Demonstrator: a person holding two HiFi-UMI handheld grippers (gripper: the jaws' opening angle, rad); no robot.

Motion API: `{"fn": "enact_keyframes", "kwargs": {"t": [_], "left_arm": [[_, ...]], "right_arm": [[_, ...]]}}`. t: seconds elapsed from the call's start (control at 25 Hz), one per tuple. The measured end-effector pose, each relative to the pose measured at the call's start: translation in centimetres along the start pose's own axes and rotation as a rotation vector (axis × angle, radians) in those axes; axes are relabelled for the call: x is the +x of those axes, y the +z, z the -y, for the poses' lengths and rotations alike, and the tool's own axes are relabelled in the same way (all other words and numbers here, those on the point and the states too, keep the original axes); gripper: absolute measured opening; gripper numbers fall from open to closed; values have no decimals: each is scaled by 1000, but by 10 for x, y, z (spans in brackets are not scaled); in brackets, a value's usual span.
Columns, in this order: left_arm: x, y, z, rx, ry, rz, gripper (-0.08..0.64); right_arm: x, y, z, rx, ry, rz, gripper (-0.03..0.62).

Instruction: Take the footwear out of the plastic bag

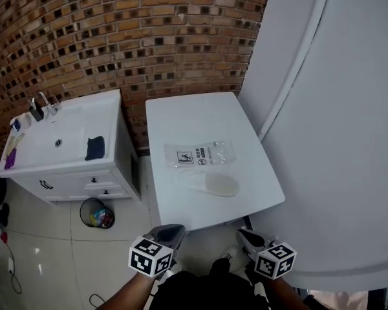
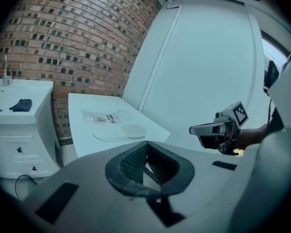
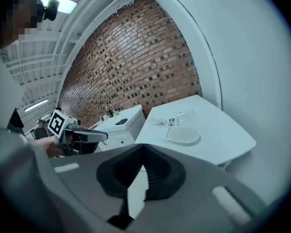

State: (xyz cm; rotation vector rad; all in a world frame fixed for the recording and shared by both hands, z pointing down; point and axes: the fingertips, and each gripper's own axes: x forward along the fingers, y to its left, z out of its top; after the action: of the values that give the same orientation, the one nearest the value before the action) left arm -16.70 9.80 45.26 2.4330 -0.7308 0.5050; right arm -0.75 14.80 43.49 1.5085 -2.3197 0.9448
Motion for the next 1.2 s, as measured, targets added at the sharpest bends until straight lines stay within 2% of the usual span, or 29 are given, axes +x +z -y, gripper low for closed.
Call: {"fn": "enact_keyframes", "kwargs": {"t": [0.16, 0.68, 1.2], "left_arm": [[0, -5, -6, -27, 24, -1, 8], [-1, -2, -8, 7, 20, -13, 8], [-7, -1, -14, 5, 38, -7, 8]], "right_arm": [[2, -1, 2, -18, -6, -7, 0], [12, -5, 1, -32, 10, -22, 0], [15, -7, -4, -49, 29, -48, 0]]}}
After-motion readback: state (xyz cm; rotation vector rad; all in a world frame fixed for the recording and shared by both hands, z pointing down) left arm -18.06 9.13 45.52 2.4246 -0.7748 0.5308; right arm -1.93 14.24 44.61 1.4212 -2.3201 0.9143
